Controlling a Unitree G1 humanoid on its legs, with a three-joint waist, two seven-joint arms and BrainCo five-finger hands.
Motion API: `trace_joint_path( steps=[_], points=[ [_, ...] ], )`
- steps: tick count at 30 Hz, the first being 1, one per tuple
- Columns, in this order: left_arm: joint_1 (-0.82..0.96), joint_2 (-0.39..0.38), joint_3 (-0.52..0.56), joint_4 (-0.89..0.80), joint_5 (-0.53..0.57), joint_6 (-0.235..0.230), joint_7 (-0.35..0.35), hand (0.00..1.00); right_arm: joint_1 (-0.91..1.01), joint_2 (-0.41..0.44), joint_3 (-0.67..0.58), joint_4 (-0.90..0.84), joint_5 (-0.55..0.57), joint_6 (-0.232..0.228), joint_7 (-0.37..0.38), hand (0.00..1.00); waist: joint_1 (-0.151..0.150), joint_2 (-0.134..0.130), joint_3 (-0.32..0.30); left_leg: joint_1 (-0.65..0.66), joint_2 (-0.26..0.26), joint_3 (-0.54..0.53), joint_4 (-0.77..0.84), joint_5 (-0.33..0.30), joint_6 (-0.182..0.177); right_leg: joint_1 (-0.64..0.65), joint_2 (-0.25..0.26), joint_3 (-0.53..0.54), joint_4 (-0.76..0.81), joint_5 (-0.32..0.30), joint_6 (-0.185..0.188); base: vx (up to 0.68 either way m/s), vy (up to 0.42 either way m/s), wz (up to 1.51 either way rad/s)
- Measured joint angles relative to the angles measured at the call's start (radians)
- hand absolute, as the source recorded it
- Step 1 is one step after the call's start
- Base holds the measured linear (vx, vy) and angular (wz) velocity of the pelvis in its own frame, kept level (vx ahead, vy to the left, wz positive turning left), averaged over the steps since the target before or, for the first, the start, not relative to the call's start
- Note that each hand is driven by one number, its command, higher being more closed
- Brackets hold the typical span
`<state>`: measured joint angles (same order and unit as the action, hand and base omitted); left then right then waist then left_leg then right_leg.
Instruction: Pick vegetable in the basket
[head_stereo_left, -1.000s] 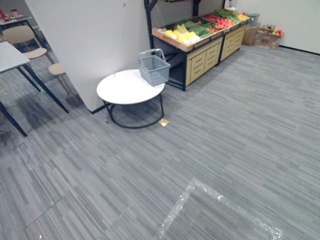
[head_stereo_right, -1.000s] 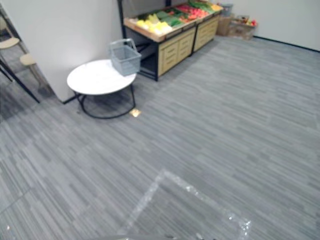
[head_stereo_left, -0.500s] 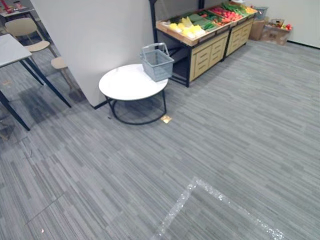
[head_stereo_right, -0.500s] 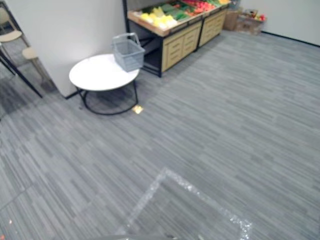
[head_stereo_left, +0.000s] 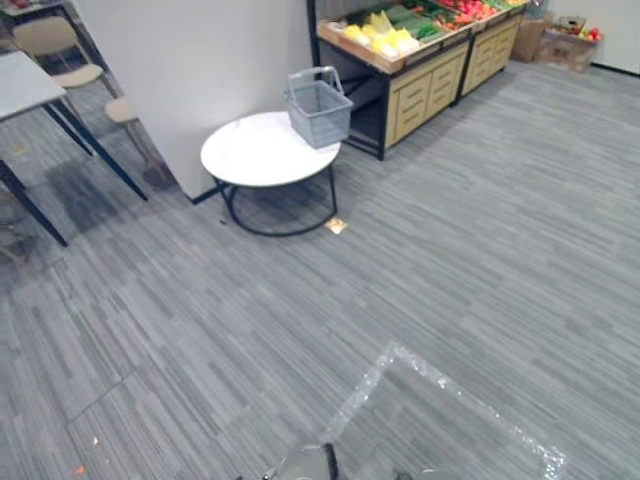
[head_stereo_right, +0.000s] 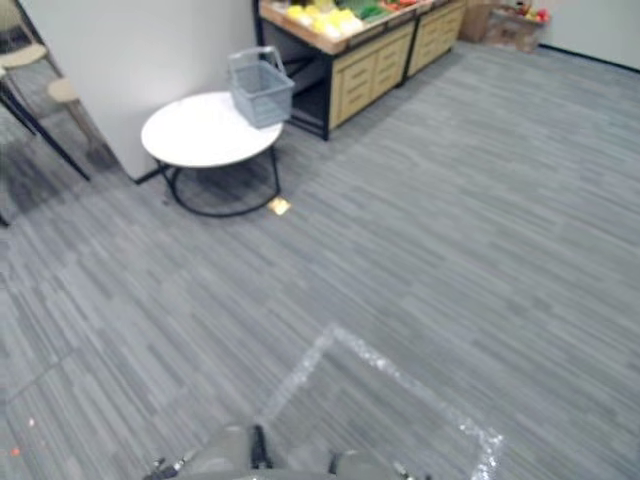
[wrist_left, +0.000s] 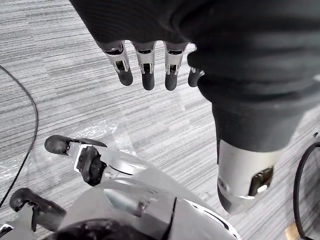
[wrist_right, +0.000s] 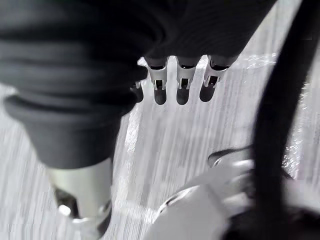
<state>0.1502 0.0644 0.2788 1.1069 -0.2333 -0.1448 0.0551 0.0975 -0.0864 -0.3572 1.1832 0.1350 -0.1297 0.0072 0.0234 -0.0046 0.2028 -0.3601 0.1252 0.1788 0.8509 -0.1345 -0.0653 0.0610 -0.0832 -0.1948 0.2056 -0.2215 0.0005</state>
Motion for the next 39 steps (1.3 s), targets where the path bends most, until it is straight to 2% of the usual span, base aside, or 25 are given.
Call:
trace_joint_path(
  steps=[2,4,6,8,9,10,12,15,16,18,19,20,22,24,26,27,29,30,32,33,34,35,36,37,39],
  points=[
    [0.001,-0.004,-0.017,-0.002,-0.011,-0.007,0.0,0.0,-0.053,-0.024,0.003,-0.007,0.003,-0.002,-0.004,0.0,0.013,0.007,0.005,-0.02,-0.006,-0.002,-0.237,0.01,0.004,-0.003,-0.029,0.011,0.0,-0.013,0.021,0.22,0.209,-0.05],
    [0.006,-0.005,-0.037,0.0,-0.023,-0.008,0.004,0.0,-0.095,-0.025,0.043,-0.051,0.024,-0.012,-0.005,0.0,0.012,0.02,0.005,-0.018,0.012,-0.007,-0.517,0.072,0.001,0.0,-0.048,0.018,0.0,-0.035,0.056,0.29,0.297,-0.09],
    [0.006,-0.007,-0.04,0.002,-0.022,-0.011,0.007,0.0,-0.126,-0.026,0.09,-0.071,0.034,-0.017,-0.004,0.0,0.021,0.028,0.005,-0.021,0.028,-0.038,-0.669,0.11,-0.008,0.012,-0.065,0.042,0.0,-0.061,0.084,0.4,0.381,-0.26],
    [0.014,-0.012,-0.047,0.014,-0.021,-0.013,0.007,0.0,-0.145,-0.029,0.101,-0.068,0.041,-0.025,-0.003,0.0,0.038,0.039,-0.002,-0.027,0.051,-0.053,-0.673,0.128,-0.018,0.036,-0.088,0.073,-0.002,-0.1,0.129,0.49,0.485,-0.39],
    [0.02,0.0,-0.056,0.036,-0.019,-0.014,0.003,0.0,-0.144,-0.023,0.108,-0.059,0.04,-0.026,-0.001,0.0,0.047,0.025,-0.016,-0.041,0.015,-0.04,-0.577,0.174,-0.027,0.076,-0.137,0.096,-0.023,-0.126,0.125,0.57,0.465,-0.43],
    [0.033,0.016,-0.06,0.044,-0.019,-0.021,0.0,0.0,-0.142,-0.015,0.109,-0.03,0.04,-0.027,0.005,0.0,0.062,-0.013,-0.038,-0.05,-0.023,-0.003,-0.532,0.141,0.01,0.08,-0.18,0.13,-0.016,-0.127,0.107,0.59,0.401,-0.17],
    [0.021,0.043,-0.079,0.064,0.024,-0.019,0.0,0.0,-0.138,-0.006,0.108,-0.024,0.038,-0.027,0.023,0.0,0.046,-0.038,-0.059,-0.045,-0.091,0.011,-0.515,0.085,0.061,0.016,-0.188,0.225,0.191,-0.061,0.11,0.59,0.263,0.08],
    [0.022,0.053,-0.088,0.074,0.061,-0.002,-0.004,0.0,-0.113,-0.006,0.088,0.002,0.01,-0.025,0.029,0.0,0.034,-0.042,-0.057,0.098,-0.161,0.035,-0.551,0.003,0.102,-0.085,-0.238,0.261,0.516,0.243,0.076,0.67,0.321,0.07],
    [0.023,0.058,-0.106,0.072,0.069,0.003,-0.004,0.0,-0.084,-0.004,0.088,0.002,-0.003,-0.024,0.03,0.0,0.02,-0.04,-0.055,0.189,-0.183,0.03,-0.583,-0.019,0.121,-0.14,-0.259,0.238,0.714,0.318,0.071,0.52,0.224,0.17],
    [0.02,0.064,-0.138,0.053,0.089,0.004,-0.003,0.0,-0.05,-0.006,0.072,-0.011,-0.001,-0.026,0.033,0.0,-0.005,-0.027,-0.049,0.329,-0.204,0.013,-0.646,-0.047,0.131,-0.21,-0.273,0.164,0.916,0.277,0.028,0.52,0.182,0.1],
    [0.004,0.069,-0.157,0.047,0.093,0.004,0.001,0.0,-0.046,-0.013,0.068,-0.01,-0.003,-0.025,0.031,0.0,-0.015,-0.026,-0.047,0.409,-0.21,0.003,-0.693,-0.059,0.128,-0.258,-0.269,0.096,0.972,0.18,0.015,0.5,0.115,0.05],
    [-0.027,0.073,-0.162,0.045,0.098,0.003,0.009,0.0,-0.036,-0.01,0.058,-0.01,-0.002,-0.025,0.028,0.0,-0.025,-0.025,-0.045,0.471,-0.209,-0.003,-0.729,-0.065,0.125,-0.305,-0.262,0.019,0.964,0.098,0.027,0.5,0.088,0.09],
    [-0.08,0.066,-0.165,0.039,0.097,0.003,0.015,0.0,-0.027,-0.007,0.049,-0.011,0.0,-0.025,0.026,0.0,-0.039,-0.019,-0.036,0.549,-0.204,-0.015,-0.775,-0.071,0.119,-0.376,-0.243,-0.082,0.862,0.019,0.029,0.52,0.015,0.16],
    [-0.125,0.047,-0.171,-0.004,0.093,0.0,0.024,0.0,-0.023,-0.002,0.049,-0.052,0.012,-0.037,0.031,0.0,-0.063,0.004,-0.019,0.601,-0.174,-0.028,-0.796,-0.095,0.105,-0.425,-0.199,-0.149,0.639,0.015,0.034,0.56,-0.064,0.35],
    [-0.158,0.033,-0.186,-0.066,0.089,-0.014,0.029,0.0,-0.013,0.008,0.049,-0.076,0.022,-0.046,0.031,0.0,-0.076,0.015,-0.012,0.633,-0.14,-0.032,-0.798,-0.128,0.079,-0.449,-0.157,-0.16,0.358,0.055,0.061,0.49,-0.142,0.4],
    [-0.174,0.016,-0.194,-0.114,0.09,-0.029,0.032,0.0,-0.006,0.012,0.052,-0.077,0.022,-0.047,0.03,0.0,-0.074,0.013,-0.012,0.661,-0.113,-0.032,-0.797,-0.158,0.05,-0.462,-0.127,-0.125,0.129,0.136,0.059,0.52,-0.188,0.28],
    [-0.176,0.009,-0.194,-0.134,0.091,-0.043,0.041,0.0,0.0,0.022,0.055,-0.077,0.021,-0.045,0.03,0.0,-0.076,-0.006,-0.02,0.695,-0.098,-0.057,-0.793,-0.181,0.025,-0.465,-0.115,-0.063,-0.014,0.193,0.071,0.64,-0.277,0.33],
    [-0.177,0.001,-0.192,-0.131,0.093,-0.044,0.047,0.0,0.006,0.026,0.054,-0.077,0.021,-0.045,0.028,0.0,-0.076,-0.021,-0.02,0.712,-0.092,-0.076,-0.769,-0.182,0.023,-0.47,-0.122,-0.064,0.029,0.27,0.057,0.81,-0.419,0.32],
    [-0.165,-0.036,-0.182,-0.126,0.098,-0.043,0.051,0.0,0.006,0.016,0.053,-0.084,0.02,-0.046,0.029,0.0,-0.075,0.012,-0.022,0.69,-0.04,-0.1,-0.635,-0.174,0.013,-0.471,-0.103,-0.081,0.13,0.298,0.025,0.65,-0.378,0.04],
    [-0.144,-0.067,-0.16,-0.11,0.098,-0.043,0.056,0.0,0.003,-0.003,0.053,-0.086,0.019,-0.044,0.03,0.0,-0.072,0.047,-0.027,0.658,0.005,-0.113,-0.522,-0.133,-0.019,-0.456,-0.064,-0.096,0.171,0.246,-0.037,0.66,-0.359,-0.24],
    [-0.135,-0.08,-0.148,-0.09,0.098,-0.043,0.057,0.0,-0.001,-0.009,0.053,-0.087,0.018,-0.044,0.031,0.0,-0.07,0.054,-0.029,0.621,0.021,-0.13,-0.427,-0.064,-0.03,-0.437,-0.044,-0.1,0.188,0.211,-0.047,0.66,-0.357,-0.19],
    [-0.128,-0.084,-0.142,-0.049,0.097,-0.039,0.055,0.0,-0.008,-0.01,0.054,-0.087,0.019,-0.044,0.03,0.0,-0.078,0.055,-0.028,0.555,0.037,-0.157,-0.275,0.089,-0.053,-0.392,-0.033,-0.113,0.196,0.162,-0.056,0.68,-0.325,-0.02],
    [-0.126,-0.086,-0.14,-0.027,0.097,-0.037,0.053,0.0,-0.008,-0.004,0.054,-0.088,0.019,-0.043,0.03,0.0,-0.08,0.053,-0.027,0.52,0.047,-0.17,-0.19,0.179,-0.075,-0.363,-0.028,-0.117,0.19,0.142,-0.062,0.65,-0.283,0.12],
    [-0.127,-0.086,-0.106,-0.023,0.091,-0.036,0.045,0.0,-0.01,-0.005,0.055,-0.087,0.02,-0.04,0.027,0.0,-0.071,0.053,-0.024,0.434,0.083,-0.153,0.014,0.218,-0.104,-0.275,-0.006,-0.125,0.165,0.105,-0.075,0.73,-0.306,0.06],
    [-0.124,-0.077,-0.06,-0.023,0.088,-0.039,0.033,0.0,-0.02,-0.004,0.075,-0.094,0.021,-0.037,0.026,0.0,-0.063,0.039,-0.013,0.362,0.107,-0.105,0.155,0.177,-0.087,-0.17,0.016,-0.123,0.119,0.075,-0.081,0.51,-0.217,-0.06]
  ],
)
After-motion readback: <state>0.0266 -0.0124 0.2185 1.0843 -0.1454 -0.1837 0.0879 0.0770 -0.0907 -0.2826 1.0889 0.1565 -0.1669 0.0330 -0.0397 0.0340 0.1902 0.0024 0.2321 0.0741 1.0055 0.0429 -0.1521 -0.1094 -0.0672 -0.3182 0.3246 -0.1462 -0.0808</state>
